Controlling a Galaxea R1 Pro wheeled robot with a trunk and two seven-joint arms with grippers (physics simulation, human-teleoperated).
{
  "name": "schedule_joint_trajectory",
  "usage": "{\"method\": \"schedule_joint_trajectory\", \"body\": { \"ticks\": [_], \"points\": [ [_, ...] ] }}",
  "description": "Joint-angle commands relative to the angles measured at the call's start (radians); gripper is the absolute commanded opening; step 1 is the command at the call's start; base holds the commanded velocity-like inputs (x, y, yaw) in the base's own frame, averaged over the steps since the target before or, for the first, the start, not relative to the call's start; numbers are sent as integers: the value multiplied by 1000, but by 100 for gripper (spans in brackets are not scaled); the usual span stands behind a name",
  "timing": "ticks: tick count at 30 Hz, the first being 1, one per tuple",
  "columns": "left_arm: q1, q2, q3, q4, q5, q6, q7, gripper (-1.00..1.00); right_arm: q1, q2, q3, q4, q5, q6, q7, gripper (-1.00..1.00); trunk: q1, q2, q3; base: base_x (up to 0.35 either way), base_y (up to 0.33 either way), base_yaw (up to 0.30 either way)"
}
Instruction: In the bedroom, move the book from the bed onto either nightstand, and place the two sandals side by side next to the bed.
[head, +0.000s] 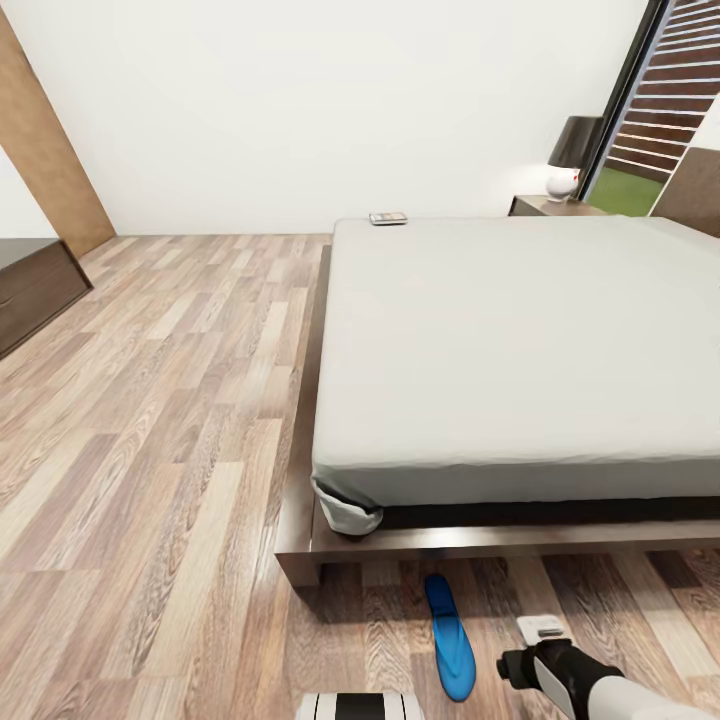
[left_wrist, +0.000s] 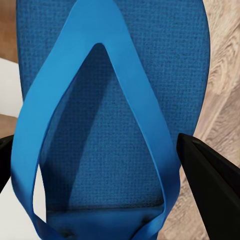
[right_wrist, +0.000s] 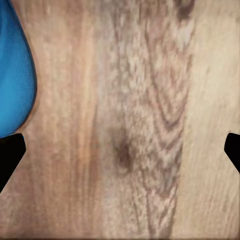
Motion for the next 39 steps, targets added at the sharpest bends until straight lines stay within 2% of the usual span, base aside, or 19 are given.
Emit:
{"method": "schedule_joint_trajectory", "body": {
  "ticks": [1,4,17,26,33,39],
  "points": [
    [0,0,-2,0,10,-6,-1,-100,2,-2,8,-2,-5,6,2,100,0,0,-1,0,0,0],
    [-1,0,-2,0,10,-6,-1,-100,7,-5,8,-1,-4,7,2,100,0,0,-1,0,0,0],
    [-1,0,-2,2,10,-6,-3,-100,39,-46,7,16,-4,8,0,100,-6,3,50,0,0,0],
    [0,0,-3,2,10,-6,-7,-100,64,-79,-35,38,-4,7,1,100,-10,5,84,0,0,0],
    [0,0,-3,2,9,-7,-7,-100,90,-93,-45,41,-4,7,1,100,-13,7,111,0,0,0],
    [0,0,-3,2,9,-7,-7,-100,104,-114,-47,41,-4,7,0,100,-16,8,135,0,0,0]
  ]
}}
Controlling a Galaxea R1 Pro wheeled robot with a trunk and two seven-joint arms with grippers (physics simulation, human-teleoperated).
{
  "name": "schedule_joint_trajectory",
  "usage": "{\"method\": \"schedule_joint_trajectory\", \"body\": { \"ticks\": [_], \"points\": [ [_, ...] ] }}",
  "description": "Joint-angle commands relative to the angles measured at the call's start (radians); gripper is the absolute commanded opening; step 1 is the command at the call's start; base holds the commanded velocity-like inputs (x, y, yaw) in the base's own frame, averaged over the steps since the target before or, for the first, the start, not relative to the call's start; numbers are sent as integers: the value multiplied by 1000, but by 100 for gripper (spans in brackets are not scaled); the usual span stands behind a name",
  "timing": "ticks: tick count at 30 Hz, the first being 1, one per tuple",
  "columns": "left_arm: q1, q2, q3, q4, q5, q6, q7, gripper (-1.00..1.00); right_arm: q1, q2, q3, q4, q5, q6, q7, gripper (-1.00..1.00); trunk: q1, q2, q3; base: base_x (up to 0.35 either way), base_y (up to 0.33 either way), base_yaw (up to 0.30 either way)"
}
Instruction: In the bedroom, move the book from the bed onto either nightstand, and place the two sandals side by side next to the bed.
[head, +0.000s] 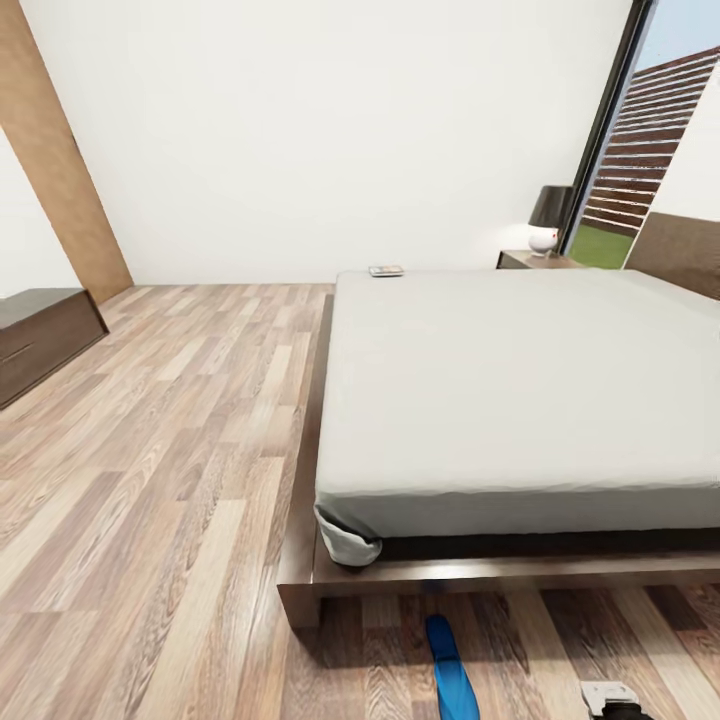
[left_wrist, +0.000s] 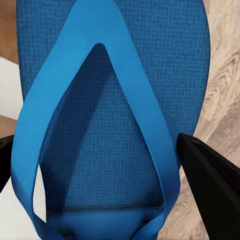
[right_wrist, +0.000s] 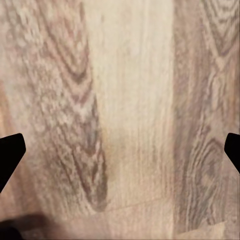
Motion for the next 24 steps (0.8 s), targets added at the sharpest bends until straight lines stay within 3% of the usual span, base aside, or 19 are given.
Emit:
{"method": "schedule_joint_trajectory", "body": {
  "ticks": [1,16,24],
  "points": [
    [0,0,-2,0,11,-6,-1,-100,2,-1,6,-2,-5,6,2,100,-1,0,3,0,0,0],
    [0,0,-2,0,12,-9,-1,-100,15,-4,8,3,-5,4,2,100,-7,3,61,0,0,0],
    [1,0,-18,1,8,-10,4,-100,19,-1,9,11,-4,-1,2,100,-7,3,61,0,0,0]
  ]
}}
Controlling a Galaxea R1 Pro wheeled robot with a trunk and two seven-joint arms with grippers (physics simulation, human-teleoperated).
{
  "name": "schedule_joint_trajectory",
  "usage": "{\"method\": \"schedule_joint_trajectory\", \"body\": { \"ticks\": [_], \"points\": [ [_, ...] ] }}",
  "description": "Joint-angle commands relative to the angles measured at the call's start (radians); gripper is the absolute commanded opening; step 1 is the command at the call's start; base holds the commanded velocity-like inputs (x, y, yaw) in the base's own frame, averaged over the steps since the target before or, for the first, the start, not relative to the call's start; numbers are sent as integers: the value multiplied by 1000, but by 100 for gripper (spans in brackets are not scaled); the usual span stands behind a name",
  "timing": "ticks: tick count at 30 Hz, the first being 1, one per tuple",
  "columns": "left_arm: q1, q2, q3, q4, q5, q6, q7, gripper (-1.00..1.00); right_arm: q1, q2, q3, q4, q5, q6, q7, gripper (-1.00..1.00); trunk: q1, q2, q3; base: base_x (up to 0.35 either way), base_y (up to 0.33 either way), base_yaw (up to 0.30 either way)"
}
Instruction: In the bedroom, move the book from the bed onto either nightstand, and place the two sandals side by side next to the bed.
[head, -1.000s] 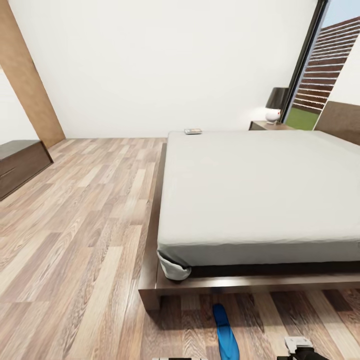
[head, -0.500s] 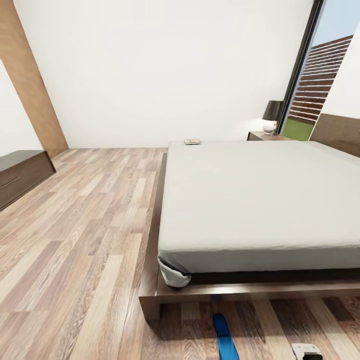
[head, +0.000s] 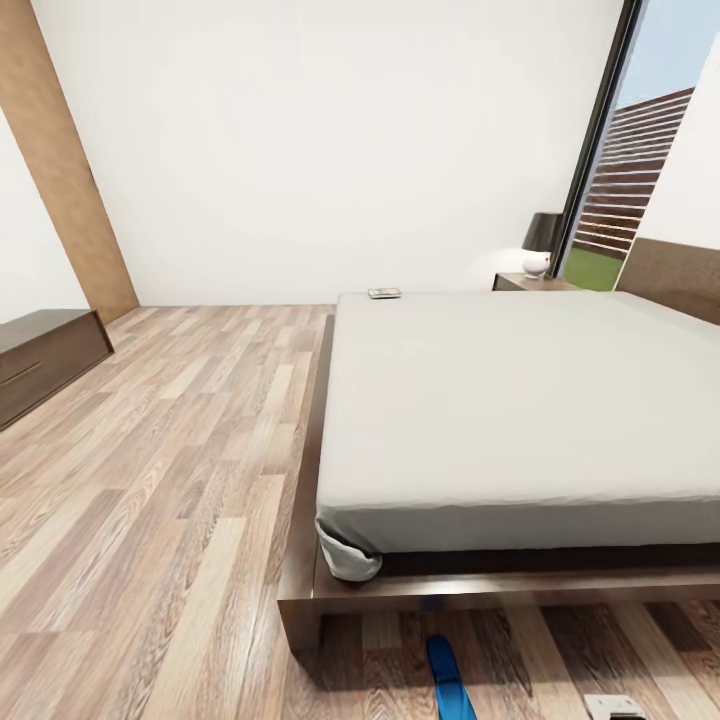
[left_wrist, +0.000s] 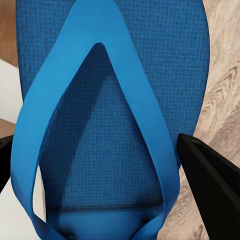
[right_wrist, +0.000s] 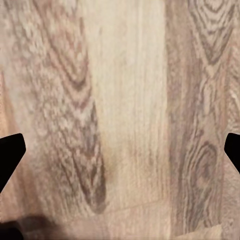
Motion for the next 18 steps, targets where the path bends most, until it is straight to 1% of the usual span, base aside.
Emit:
{"method": "schedule_joint_trajectory", "body": {
  "ticks": [1,6,9,12,14,16,18],
  "points": [
    [2,0,-5,1,10,-7,-2,-100,0,0,6,-1,-4,5,2,100,0,0,-1,0,0,0],
    [8,-3,-7,2,10,-8,-3,-100,0,1,7,-1,-4,4,2,100,0,0,-1,0,0,0],
    [11,-20,-8,24,10,-8,1,-100,0,3,7,0,-4,3,2,100,0,0,-1,0,0,0],
    [12,-28,-12,51,9,-8,3,-100,0,3,7,0,-4,3,2,100,0,0,-1,0,0,0],
    [14,-30,-19,70,3,-8,4,-100,0,4,7,0,-4,3,2,100,0,0,-1,0,0,0],
    [24,-31,-31,91,-31,-8,5,-100,0,4,8,0,-4,3,2,100,0,0,-1,0,0,0],
    [36,-29,-35,100,-75,-7,5,-100,0,4,8,0,-4,3,2,100,0,0,-1,0,0,0]
  ]
}}
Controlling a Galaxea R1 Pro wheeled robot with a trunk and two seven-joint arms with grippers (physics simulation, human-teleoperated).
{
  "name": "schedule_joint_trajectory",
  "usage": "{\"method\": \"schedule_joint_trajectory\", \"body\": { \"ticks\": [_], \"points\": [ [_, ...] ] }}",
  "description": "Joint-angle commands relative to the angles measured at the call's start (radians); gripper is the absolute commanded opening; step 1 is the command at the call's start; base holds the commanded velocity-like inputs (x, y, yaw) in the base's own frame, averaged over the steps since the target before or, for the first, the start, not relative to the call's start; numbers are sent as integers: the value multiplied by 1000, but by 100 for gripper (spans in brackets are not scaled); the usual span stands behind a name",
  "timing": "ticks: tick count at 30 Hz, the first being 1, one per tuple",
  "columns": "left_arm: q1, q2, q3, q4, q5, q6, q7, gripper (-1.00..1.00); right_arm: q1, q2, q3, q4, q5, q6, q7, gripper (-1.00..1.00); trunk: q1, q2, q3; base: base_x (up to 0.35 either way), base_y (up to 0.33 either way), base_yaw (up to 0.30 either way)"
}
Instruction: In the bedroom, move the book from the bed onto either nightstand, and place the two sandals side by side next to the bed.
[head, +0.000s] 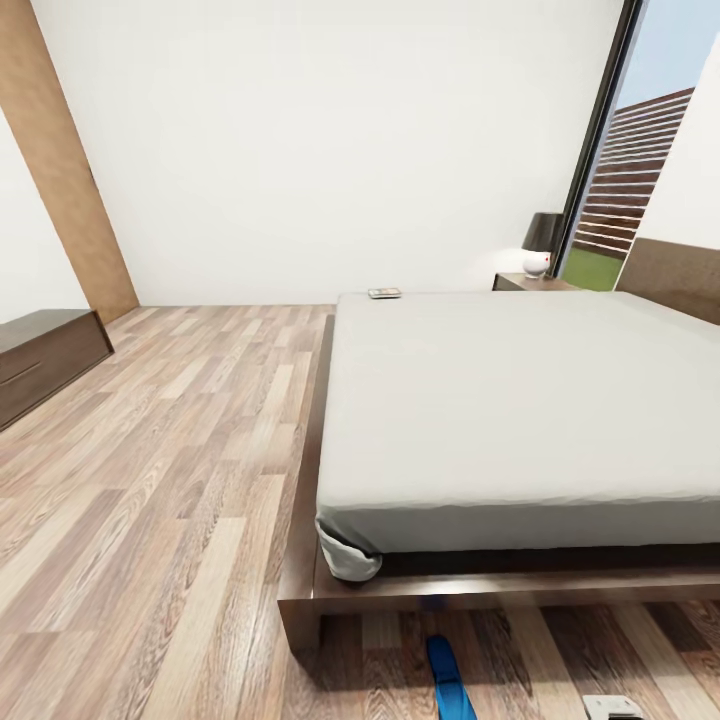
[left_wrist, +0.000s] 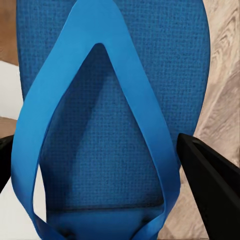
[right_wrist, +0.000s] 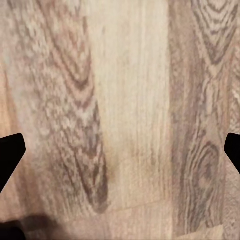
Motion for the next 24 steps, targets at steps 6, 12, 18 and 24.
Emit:
{"method": "schedule_joint_trajectory", "body": {
  "ticks": [6,12,18,24],
  "points": [
    [53,3,-5,14,-199,-5,-3,-100,0,0,6,-1,-5,5,2,100,0,0,-1,0,0,0],
    [84,3,-7,19,-340,-5,-10,-100,0,0,6,-1,-6,4,2,100,0,0,-1,0,0,0],
    [90,3,-8,19,-415,-5,-24,-100,0,1,6,-1,-6,4,1,100,0,0,-1,0,0,0],
    [92,6,-7,19,-542,-4,-83,-100,1,-1,6,-1,-5,4,0,100,0,0,-1,0,0,0]
  ]
}}
